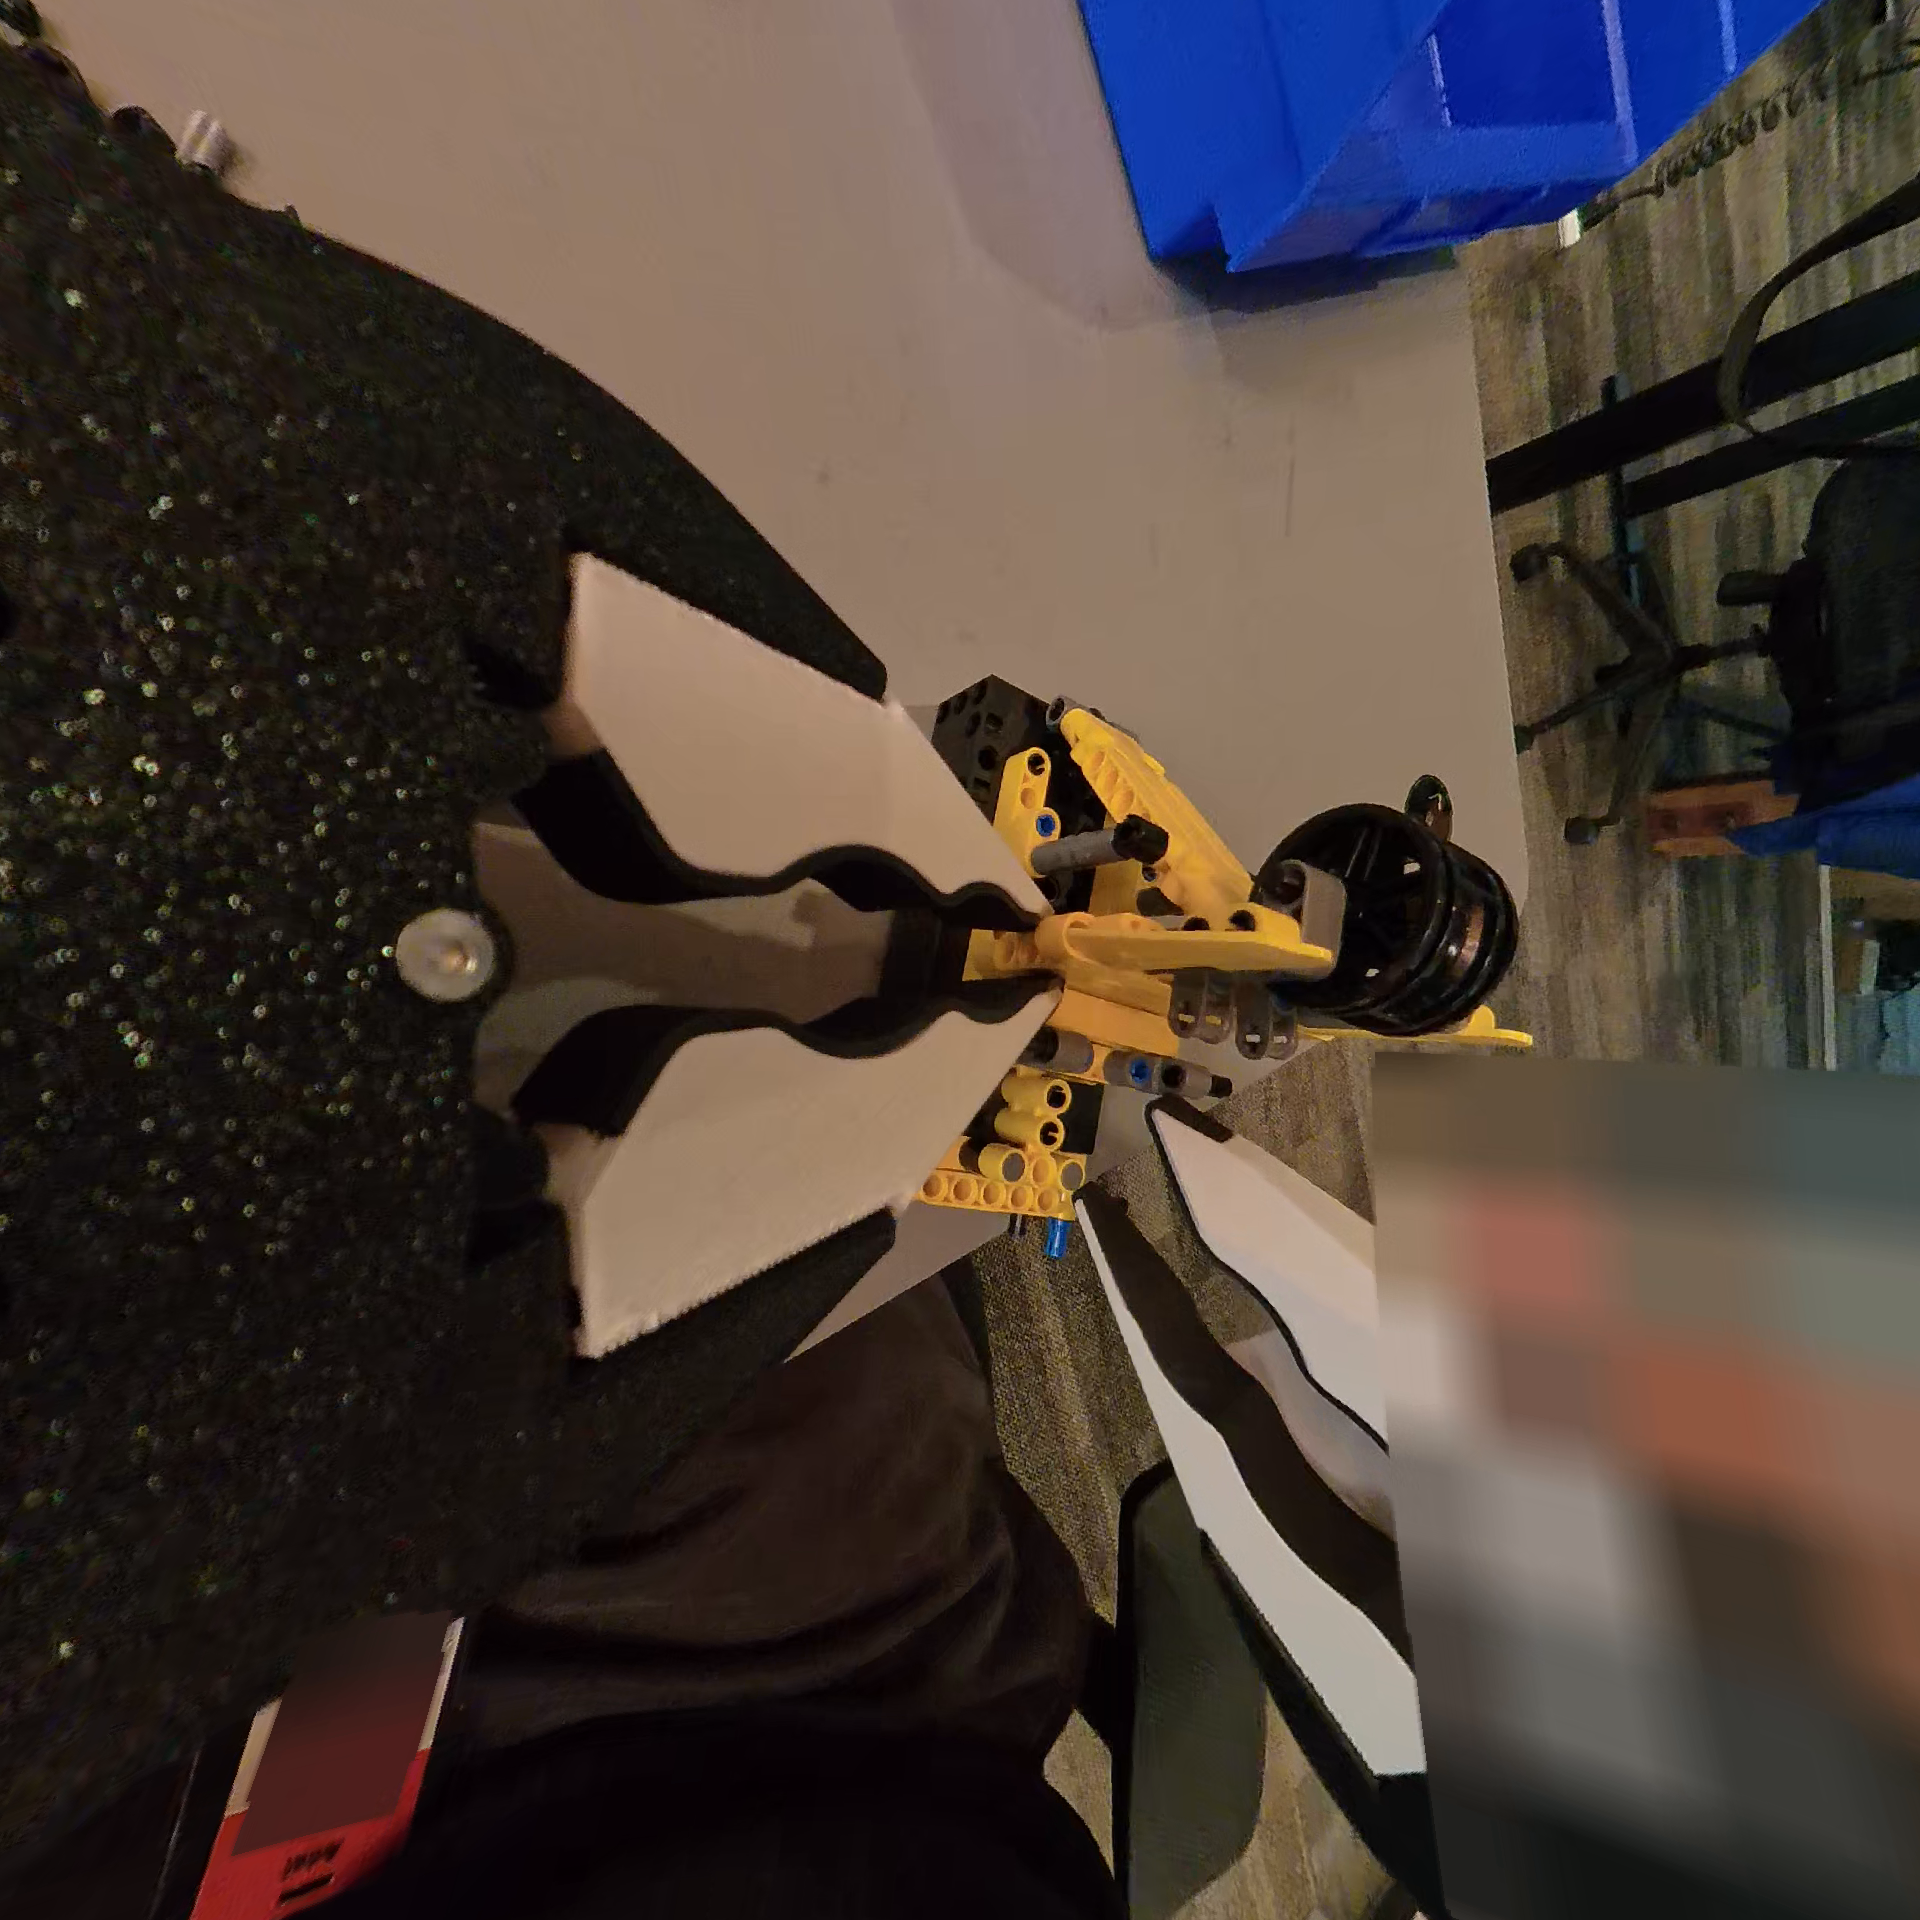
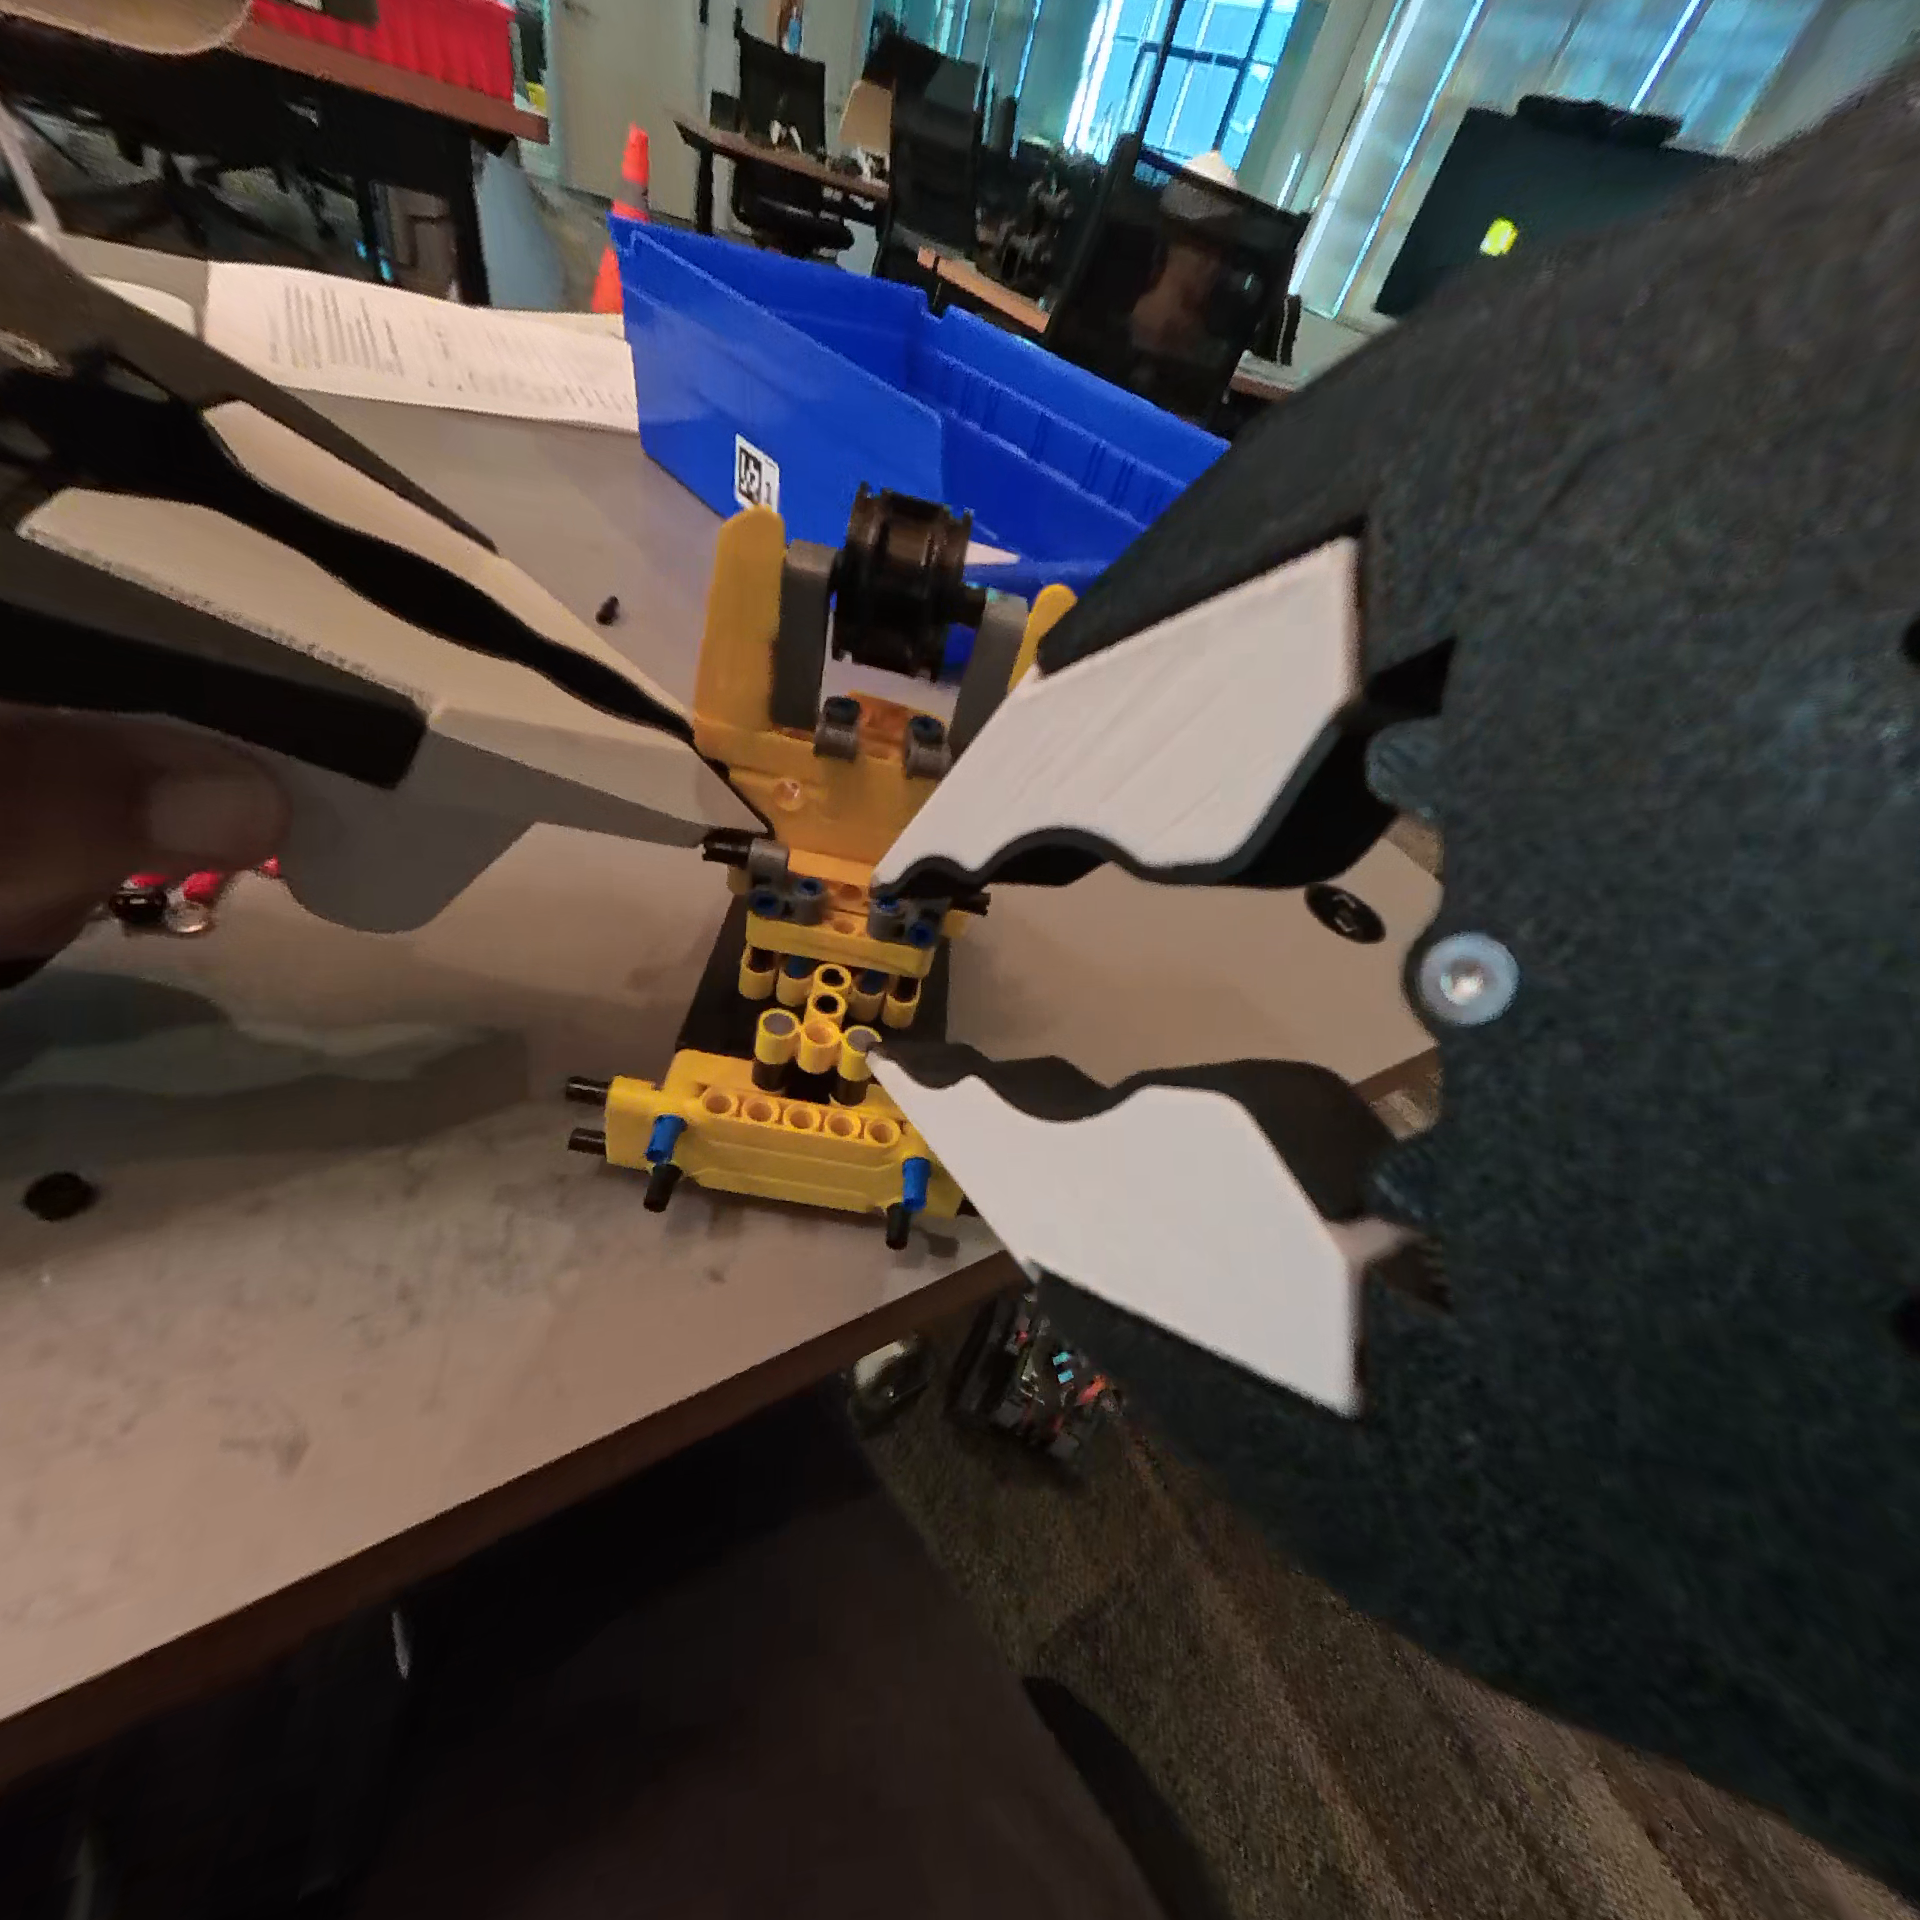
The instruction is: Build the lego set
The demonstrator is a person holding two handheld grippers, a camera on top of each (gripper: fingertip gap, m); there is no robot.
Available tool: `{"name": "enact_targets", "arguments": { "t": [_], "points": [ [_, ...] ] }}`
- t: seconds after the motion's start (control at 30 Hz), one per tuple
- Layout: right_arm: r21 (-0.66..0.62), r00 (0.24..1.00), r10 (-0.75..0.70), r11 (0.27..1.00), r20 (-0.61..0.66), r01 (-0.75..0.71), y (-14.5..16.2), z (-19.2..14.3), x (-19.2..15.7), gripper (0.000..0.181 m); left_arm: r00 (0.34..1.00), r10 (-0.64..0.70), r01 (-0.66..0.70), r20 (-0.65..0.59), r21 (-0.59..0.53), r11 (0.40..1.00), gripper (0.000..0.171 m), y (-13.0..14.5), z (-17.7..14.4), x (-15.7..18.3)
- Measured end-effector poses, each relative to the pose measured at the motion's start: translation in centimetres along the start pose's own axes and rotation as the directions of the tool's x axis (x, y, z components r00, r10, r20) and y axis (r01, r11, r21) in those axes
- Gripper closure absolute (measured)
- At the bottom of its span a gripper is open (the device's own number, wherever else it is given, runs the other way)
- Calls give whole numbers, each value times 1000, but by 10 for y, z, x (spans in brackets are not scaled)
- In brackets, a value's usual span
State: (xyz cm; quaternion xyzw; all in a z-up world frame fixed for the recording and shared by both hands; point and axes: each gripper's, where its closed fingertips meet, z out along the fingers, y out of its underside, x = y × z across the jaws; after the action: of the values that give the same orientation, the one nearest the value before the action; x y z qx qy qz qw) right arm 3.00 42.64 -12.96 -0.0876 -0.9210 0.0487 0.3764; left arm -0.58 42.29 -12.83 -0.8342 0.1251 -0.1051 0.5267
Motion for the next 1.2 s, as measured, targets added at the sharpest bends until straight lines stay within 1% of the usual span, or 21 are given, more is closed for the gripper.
{"name": "enact_targets", "arguments": {
  "t": [0.07, 0.2, 0.3, 0.37, 0.57, 0.73, 0.87, 0.93, 1.1, 1.2],
  "points": [
    [-2, 998, 49, 999, 28, -49, -2, -1, -1, 154, 1000, -2, 2, 0, 2, 1000, 163, 0, 0, 0],
    [48, 967, 209, 975, 149, -218, -12, -4, 0, 150, 1000, 0, 0, 2, 4, 1000, 163, 0, 0, 0],
    [29, 949, 240, 968, 203, -251, -9, 0, 0, 140, 1000, 4, -4, 4, 3, 1000, 163, 0, 0, 0],
    [-12, 938, 249, 967, 242, -253, -5, 5, -4, 138, 1000, 7, -7, 7, 4, 1000, 163, 0, 0, 0],
    [-71, 945, 182, 983, 273, -168, -1, 7, -6, 137, 1000, 7, -7, 11, 4, 1000, 163, 0, 1, -1],
    [-81, 950, 97, 994, 295, -76, -1, 6, -10, 137, 1000, 4, -5, 11, 5, 1000, 163, -1, 1, -1],
    [-77, 941, 51, 997, 335, -26, 1, 8, -15, 136, 1000, 4, -5, 12, 6, 1000, 163, -1, 1, -1],
    [-76, 942, 22, 997, 336, 4, 2, 10, -14, 141, 1000, 5, -5, 18, 6, 1000, 163, -1, 2, -2],
    [-83, 930, 25, 997, 368, 7, 2, 10, -13, 141, 1000, 3, -4, 18, 7, 1000, 163, -1, 2, -2],
    [-77, 937, 2, 997, 349, 27, 3, 12, -9, 151, 1000, -2, 2, 15, 10, 1000, 163, -1, 2, -2]
  ]
}}
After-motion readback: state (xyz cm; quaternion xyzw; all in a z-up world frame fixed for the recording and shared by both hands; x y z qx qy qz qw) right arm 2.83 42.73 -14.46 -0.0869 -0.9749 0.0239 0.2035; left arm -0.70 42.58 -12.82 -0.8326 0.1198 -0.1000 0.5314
